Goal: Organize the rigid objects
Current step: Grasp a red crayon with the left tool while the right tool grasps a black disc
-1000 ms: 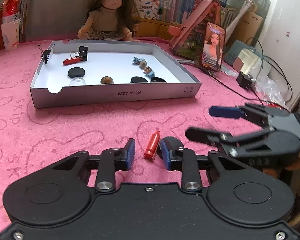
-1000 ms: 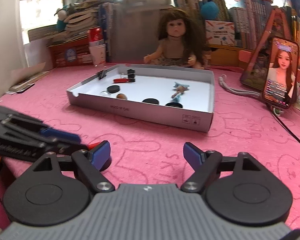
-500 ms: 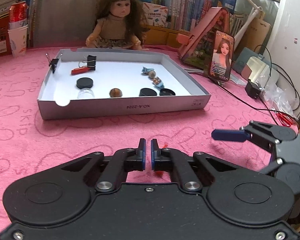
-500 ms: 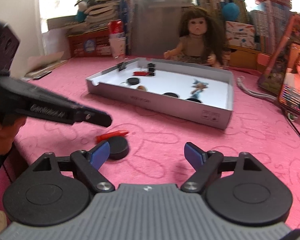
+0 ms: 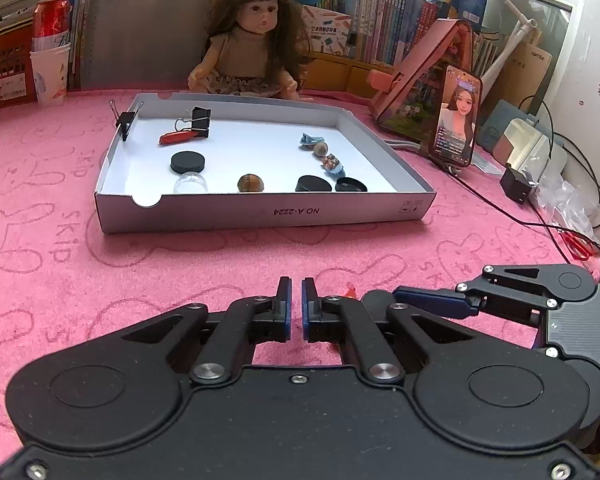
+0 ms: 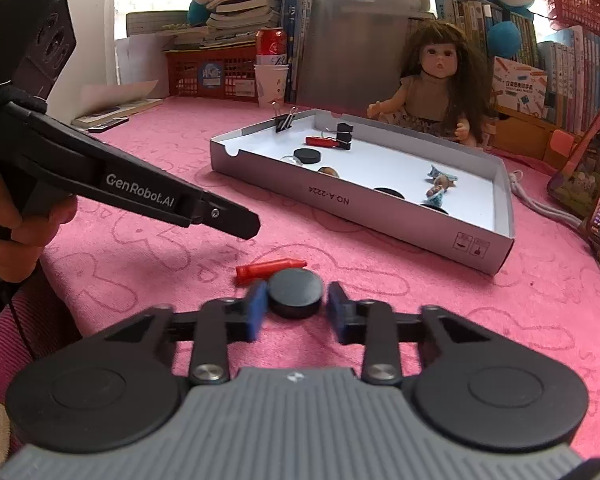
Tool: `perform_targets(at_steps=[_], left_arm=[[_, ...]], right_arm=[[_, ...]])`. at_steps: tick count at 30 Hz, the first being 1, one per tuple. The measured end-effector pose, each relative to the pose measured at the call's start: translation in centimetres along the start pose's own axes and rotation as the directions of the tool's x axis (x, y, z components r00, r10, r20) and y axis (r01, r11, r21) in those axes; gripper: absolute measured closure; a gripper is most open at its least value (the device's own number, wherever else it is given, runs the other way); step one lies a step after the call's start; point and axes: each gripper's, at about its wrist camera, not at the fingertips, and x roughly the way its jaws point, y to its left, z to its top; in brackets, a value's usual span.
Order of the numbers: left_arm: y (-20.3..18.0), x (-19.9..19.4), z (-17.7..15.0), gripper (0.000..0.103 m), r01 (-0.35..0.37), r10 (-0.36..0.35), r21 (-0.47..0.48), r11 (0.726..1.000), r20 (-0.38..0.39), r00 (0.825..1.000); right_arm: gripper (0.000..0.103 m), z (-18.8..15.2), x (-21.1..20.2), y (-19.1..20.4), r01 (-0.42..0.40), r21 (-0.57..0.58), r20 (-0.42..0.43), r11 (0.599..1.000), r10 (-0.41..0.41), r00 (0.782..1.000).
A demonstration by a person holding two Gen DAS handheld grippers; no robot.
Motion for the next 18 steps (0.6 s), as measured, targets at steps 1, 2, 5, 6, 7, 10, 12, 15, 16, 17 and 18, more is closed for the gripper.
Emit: perform_targets(at_steps=[1, 2, 5, 6, 7, 10, 12, 15, 16, 17, 18], left_arm=[[0.0, 0.0, -0.1, 0.099, 0.0, 0.0, 0.0, 1.0, -0.001, 1.0], [0.0, 0.0, -0.1, 0.098, 0.001, -0.001, 0.001, 1.0, -0.002, 1.0], [-0.2, 0.0, -0.3, 0.098, 0.004, -0.004, 0.015, 1.0, 0.002, 1.0], [-0.3, 0.0, -0.4, 0.097, 0.006, -0.006, 0.02, 1.0, 0.004, 1.0], [-0.5, -0.1, -0.5, 0.096, 0.011, -0.011, 0.028, 1.0, 0.009, 1.0], [-1.1, -0.3, -0.6, 0.093, 0.028, -0.029, 0.059, 0.998, 0.017, 0.999], [-1.6, -0.3, -0.7, 0.093, 0.039, -0.04, 0.08, 0.996, 0.019, 0.999], [-2.4, -0.1, -1.0, 0.088, 0.053, -0.055, 0.108, 0.993, 0.009, 0.998], [-2.5, 0.1, -1.1, 0.088, 0.057, -0.057, 0.115, 0.992, 0.002, 0.998], [-2.7, 0.2, -1.2, 0.088, 0.059, -0.058, 0.119, 0.991, -0.004, 0.998], [-2.9, 0.4, -1.3, 0.088, 0.061, -0.06, 0.122, 0.991, -0.011, 0.998]], right_arm=[[0.066, 0.0, 0.0, -0.1, 0.005, 0.007, 0.002, 1.0, -0.005, 1.0], [0.066, 0.0, 0.1, -0.2, 0.01, 0.015, 0.003, 1.0, -0.01, 1.0], [0.066, 0.0, 0.1, -0.6, 0.023, 0.035, 0.005, 0.999, -0.023, 1.0], [0.066, 0.0, 0.1, -0.7, 0.032, 0.039, 0.005, 0.999, -0.032, 0.999], [0.066, 0.0, 0.1, -0.8, 0.039, 0.041, 0.004, 0.998, -0.039, 0.999], [0.066, 0.0, 0.1, -1.2, 0.057, 0.058, 0.003, 0.997, -0.058, 0.998], [0.066, 0.0, 0.0, -1.6, 0.074, 0.072, 0.005, 0.995, -0.074, 0.997], [0.066, 0.0, 0.0, -2.0, 0.084, 0.085, 0.006, 0.993, -0.085, 0.996], [0.066, 0.0, -0.1, -2.1, 0.086, 0.09, 0.006, 0.992, -0.087, 0.996], [0.066, 0.0, -0.1, -2.2, 0.086, 0.093, 0.005, 0.992, -0.087, 0.996], [0.066, -0.1, -0.1, -2.3, 0.088, 0.095, 0.005, 0.992, -0.088, 0.996]])
